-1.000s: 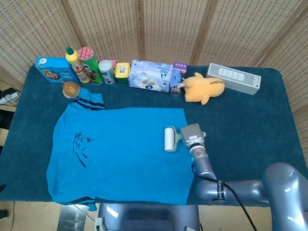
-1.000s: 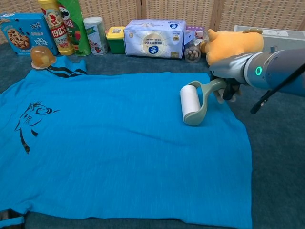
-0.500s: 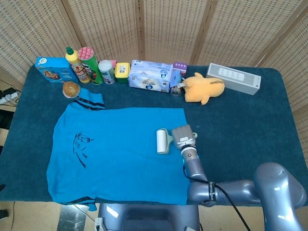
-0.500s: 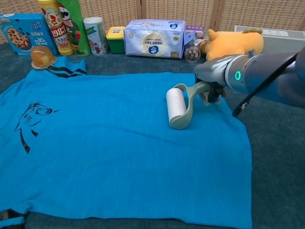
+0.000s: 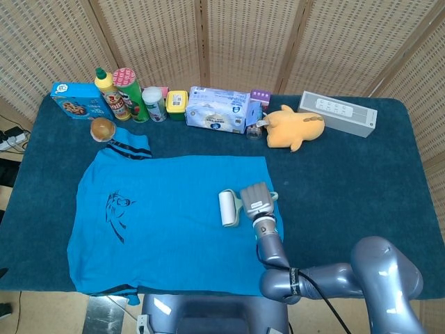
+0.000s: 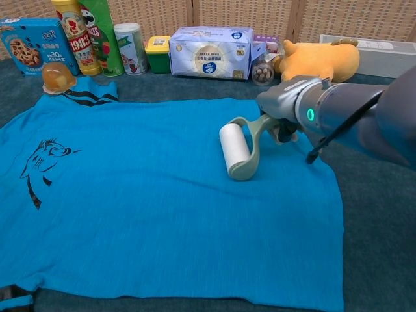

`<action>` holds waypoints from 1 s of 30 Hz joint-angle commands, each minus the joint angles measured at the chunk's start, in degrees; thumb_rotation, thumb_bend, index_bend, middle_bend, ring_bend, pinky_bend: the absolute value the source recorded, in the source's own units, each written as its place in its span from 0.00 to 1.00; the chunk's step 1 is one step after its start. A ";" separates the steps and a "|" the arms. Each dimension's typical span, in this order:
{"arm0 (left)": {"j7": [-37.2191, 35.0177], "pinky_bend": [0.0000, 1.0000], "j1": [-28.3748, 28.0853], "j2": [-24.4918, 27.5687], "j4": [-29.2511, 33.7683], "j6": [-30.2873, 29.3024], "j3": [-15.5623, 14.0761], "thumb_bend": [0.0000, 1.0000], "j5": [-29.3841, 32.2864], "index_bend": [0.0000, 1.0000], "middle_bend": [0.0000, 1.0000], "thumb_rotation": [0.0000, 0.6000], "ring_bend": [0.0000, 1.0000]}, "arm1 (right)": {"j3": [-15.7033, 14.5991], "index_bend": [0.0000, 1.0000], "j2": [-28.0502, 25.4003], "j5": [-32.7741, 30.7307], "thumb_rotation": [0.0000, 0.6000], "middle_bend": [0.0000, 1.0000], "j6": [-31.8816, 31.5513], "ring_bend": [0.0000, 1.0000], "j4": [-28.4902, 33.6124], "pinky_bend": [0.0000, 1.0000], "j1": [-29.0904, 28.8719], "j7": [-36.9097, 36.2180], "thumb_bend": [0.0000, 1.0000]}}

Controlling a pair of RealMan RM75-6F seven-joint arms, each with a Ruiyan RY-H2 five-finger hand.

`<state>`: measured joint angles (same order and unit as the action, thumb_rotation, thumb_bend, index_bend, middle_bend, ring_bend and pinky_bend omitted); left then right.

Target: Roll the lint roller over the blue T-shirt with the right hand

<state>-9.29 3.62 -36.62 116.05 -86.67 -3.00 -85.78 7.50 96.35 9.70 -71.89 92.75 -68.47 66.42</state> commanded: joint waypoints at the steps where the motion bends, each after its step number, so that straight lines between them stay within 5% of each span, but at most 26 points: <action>1: 0.08 0.00 0.00 -0.02 0.03 -0.04 0.01 0.08 0.02 0.00 0.00 1.00 0.00 | -1.07 0.59 -1.16 1.00 1.00 0.74 -0.04 0.67 0.15 0.95 1.11 0.25 1.00; 13: 1.46 0.00 0.15 -0.43 0.60 -0.24 -0.21 0.08 -0.17 0.00 0.00 1.00 0.00 | -6.04 0.59 -3.83 7.52 1.00 0.74 0.01 0.67 -1.85 0.95 6.99 -1.92 1.00; 30: 0.71 0.00 0.29 -0.32 0.27 -0.54 -0.38 0.08 -0.65 0.00 0.00 1.00 0.00 | -2.21 0.59 -1.27 7.91 1.00 0.74 -2.74 0.67 0.03 0.95 7.43 2.35 1.00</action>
<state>-8.54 3.90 -36.97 116.35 -87.21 -3.36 -86.39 4.76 94.36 17.94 -74.06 92.57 -60.70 68.08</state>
